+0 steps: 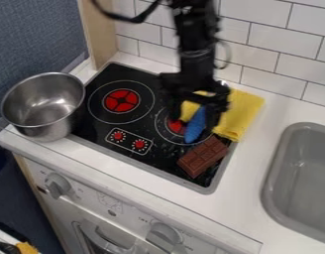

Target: Move the pot above the left burner.

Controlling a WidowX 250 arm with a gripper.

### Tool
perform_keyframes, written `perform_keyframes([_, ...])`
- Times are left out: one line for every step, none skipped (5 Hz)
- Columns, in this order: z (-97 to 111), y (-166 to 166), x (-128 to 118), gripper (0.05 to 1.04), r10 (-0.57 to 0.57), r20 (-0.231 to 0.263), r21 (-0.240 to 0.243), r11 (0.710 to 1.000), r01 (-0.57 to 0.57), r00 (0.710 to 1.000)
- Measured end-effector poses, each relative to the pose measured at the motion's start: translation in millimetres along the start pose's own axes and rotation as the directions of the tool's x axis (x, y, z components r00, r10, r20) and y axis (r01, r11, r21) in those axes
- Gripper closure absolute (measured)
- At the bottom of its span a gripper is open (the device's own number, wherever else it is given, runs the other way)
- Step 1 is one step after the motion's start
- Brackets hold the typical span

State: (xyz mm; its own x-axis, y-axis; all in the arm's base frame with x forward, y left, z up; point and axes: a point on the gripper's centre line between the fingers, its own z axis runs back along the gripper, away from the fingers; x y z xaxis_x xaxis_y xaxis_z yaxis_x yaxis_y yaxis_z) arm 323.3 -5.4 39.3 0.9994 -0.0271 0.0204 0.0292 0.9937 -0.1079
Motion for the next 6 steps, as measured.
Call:
perform_keyframes([26,27,-7,0.083,0.074,0.094,-0.016,0.997,-0.073,0.993])
perform_keyframes([34,57,-14,0.083,0.084,0.099,0.004,0.996,-0.084,0.992])
perform_keyframes([65,85,-28,0.083,0.086,0.146,0.024,0.996,-0.091,0.985])
perform_keyframes([72,107,-44,0.083,0.117,0.12,0.055,0.991,-0.124,0.986])
perform_keyframes([77,124,-55,0.083,0.132,0.088,0.07,0.988,-0.138,0.987])
perform_keyframes([58,134,-57,0.083,0.165,0.031,0.103,0.98,-0.168,0.986])
